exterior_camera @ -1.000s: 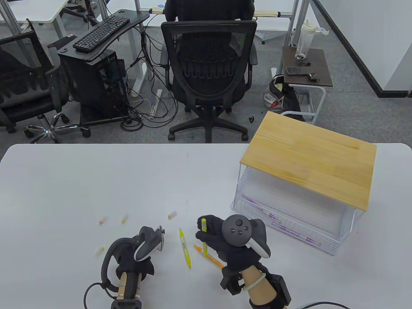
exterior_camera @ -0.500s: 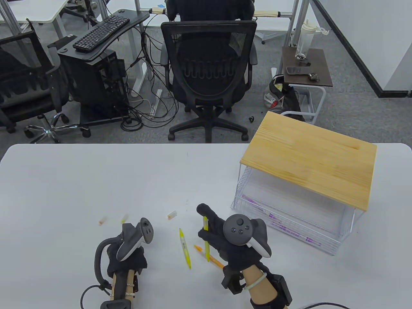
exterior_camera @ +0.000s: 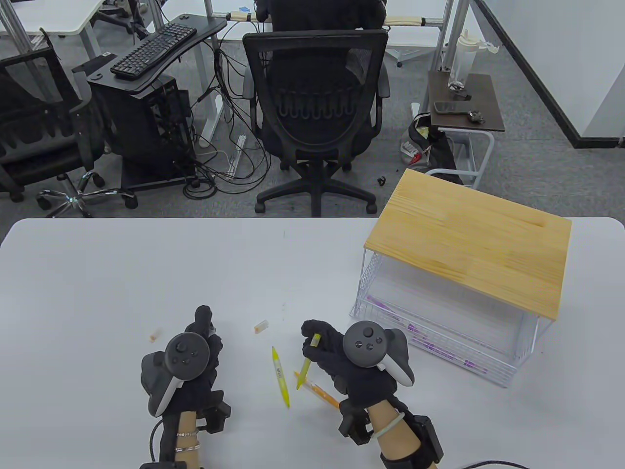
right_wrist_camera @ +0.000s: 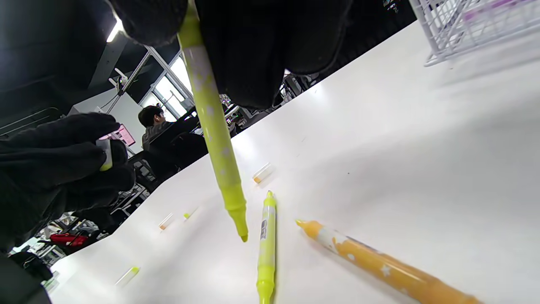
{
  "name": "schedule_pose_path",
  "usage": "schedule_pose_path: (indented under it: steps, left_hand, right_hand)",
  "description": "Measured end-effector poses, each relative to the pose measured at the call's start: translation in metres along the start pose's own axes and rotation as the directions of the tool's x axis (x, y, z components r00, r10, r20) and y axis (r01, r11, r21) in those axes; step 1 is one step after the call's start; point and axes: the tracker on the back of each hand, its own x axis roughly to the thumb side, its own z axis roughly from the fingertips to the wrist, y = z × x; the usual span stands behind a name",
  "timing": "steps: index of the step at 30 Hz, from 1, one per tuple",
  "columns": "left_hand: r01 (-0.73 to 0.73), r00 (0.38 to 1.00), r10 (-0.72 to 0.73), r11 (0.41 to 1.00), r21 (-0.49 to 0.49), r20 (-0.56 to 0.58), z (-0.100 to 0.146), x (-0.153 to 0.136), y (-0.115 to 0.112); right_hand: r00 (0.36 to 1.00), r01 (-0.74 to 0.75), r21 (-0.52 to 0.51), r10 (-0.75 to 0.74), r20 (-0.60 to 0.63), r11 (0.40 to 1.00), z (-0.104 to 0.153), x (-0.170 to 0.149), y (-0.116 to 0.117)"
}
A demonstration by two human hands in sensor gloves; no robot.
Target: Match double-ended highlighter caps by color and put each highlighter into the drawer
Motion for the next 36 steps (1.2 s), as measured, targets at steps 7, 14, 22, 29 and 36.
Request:
schedule_pose_path:
  steps: [7,14,22,29,36]
  left_hand:
    - [-0.106,0.989,0.107,0.994,-0.013,0.098,0.005,0.003,0.008]
    - [-0.073,0.99,0.082,0.994,-0.083,0.112,0.001,0.004,-0.001]
    - [0.002,0.984,0.025,0.989,-0.15,0.175,0.001,0.02,-0.009]
    - [0.008,0.98,0.028,0.984,-0.179,0.197,0.0,0.025,-0.014]
    - [-0.026,0.971,0.069,0.982,-0.189,0.227,0.0,0.027,-0.017]
  right_hand:
    - [0.996,0.058,0.025,-0.06,0.07,0.998,0.006,0.007,-0.003]
    - [0.971,0.172,0.046,-0.177,0.158,0.984,0.015,0.011,-0.012]
    - [0.956,0.239,0.062,-0.246,0.157,0.969,0.012,0.003,-0.014]
    - [0.954,0.251,0.07,-0.259,0.151,0.965,0.011,0.001,-0.013]
    - [0.955,0.259,0.063,-0.265,0.135,0.964,0.01,-0.001,-0.013]
